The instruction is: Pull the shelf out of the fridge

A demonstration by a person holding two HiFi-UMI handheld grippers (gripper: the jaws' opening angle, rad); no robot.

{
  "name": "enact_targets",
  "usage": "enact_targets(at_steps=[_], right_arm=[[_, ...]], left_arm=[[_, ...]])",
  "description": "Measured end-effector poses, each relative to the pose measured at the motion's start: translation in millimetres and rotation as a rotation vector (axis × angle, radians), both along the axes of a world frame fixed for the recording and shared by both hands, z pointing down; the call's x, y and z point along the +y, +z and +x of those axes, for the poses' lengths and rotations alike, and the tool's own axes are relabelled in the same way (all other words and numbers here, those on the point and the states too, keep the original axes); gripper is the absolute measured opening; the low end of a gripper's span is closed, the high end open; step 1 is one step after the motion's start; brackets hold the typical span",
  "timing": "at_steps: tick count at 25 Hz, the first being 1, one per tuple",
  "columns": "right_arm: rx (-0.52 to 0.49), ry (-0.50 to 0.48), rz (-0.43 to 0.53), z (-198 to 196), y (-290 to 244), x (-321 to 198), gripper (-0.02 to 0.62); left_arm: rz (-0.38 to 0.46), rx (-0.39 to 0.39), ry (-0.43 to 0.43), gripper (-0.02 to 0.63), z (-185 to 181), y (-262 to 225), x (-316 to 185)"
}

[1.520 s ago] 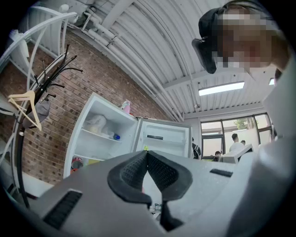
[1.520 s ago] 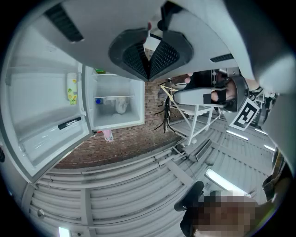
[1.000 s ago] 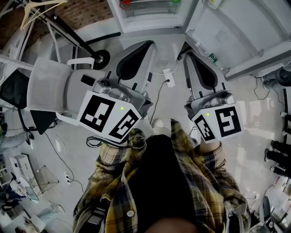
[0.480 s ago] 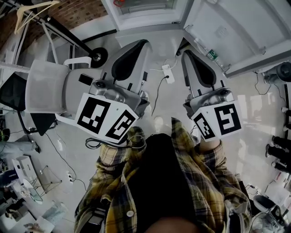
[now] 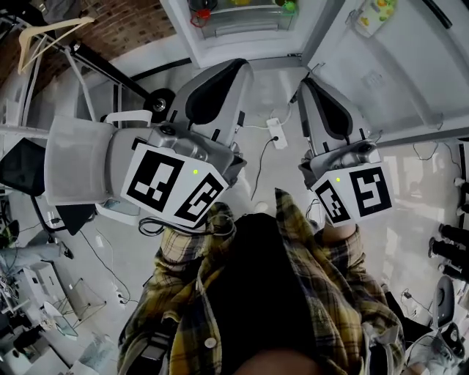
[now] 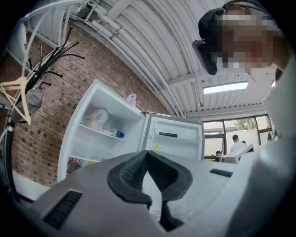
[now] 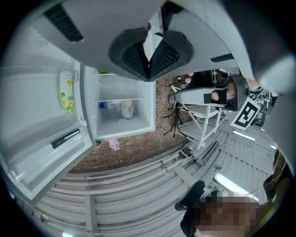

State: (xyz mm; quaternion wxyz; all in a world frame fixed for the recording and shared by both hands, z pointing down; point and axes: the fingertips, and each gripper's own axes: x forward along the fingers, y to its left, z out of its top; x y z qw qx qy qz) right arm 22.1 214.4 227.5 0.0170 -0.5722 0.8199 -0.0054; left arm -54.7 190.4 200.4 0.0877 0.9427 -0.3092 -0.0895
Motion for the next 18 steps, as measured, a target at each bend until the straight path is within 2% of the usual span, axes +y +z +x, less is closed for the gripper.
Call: enact_targets(at_steps=[10, 18], right_arm=[[-0.017, 0.042, -0.003, -28, -4, -80, 0.017], [-0.059, 0.095, -0.041, -28, 6, -101, 0.017]], left_arm=[[-0.004, -0.003, 0.043, 0.003, -30, -1, -79], [-0.036, -0.005, 0.073, 0.003, -38, 10, -105]])
